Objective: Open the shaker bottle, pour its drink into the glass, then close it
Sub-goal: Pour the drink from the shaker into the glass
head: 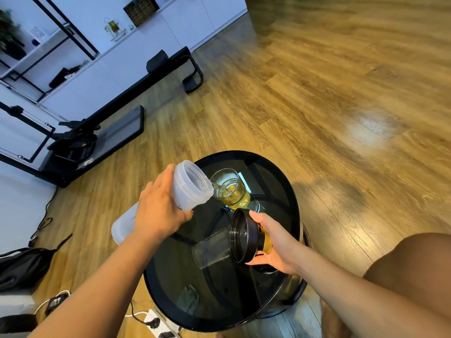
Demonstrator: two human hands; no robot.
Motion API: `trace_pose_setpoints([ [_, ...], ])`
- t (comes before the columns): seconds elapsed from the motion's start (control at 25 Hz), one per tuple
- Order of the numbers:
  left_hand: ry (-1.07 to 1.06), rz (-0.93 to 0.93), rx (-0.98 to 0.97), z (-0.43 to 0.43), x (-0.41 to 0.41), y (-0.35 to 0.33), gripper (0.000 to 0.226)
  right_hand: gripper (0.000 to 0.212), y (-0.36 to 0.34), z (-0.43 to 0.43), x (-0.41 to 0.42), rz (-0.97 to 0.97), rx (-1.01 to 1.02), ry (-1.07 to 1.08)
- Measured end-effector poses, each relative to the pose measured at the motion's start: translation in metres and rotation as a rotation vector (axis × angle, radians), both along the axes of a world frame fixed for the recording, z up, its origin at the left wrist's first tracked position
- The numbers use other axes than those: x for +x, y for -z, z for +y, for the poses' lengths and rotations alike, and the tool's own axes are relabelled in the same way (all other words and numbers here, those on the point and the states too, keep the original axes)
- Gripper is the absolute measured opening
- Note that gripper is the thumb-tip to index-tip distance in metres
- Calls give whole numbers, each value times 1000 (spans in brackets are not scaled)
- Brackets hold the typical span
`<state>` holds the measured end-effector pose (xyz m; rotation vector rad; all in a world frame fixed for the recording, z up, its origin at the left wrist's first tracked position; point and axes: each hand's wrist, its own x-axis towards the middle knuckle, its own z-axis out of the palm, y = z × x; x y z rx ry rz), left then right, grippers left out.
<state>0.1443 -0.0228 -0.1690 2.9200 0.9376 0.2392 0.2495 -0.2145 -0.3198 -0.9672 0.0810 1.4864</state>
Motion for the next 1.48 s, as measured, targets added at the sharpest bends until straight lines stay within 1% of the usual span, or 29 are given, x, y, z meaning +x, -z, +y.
trace_pose_setpoints([
  [0.32, -8, 7, 7, -1, 3, -3, 97, 62, -2, -1, 0, 7, -1, -14],
  [0.56, -12, 9, 13, -1, 5, -4, 95, 67, -4, -1, 0, 8, 0, -11],
  [0.72, -4, 11, 18, -2, 6, -5, 95, 65, -6, -2, 0, 8, 10, -9],
  [1.2, -8, 36, 39, 2, 5, -6, 100, 65, -8, -2, -1, -5, 18, -8],
  [1.48, -8, 34, 39, 2, 3, -5, 102, 62, -8, -3, 0, 0, 12, -15],
])
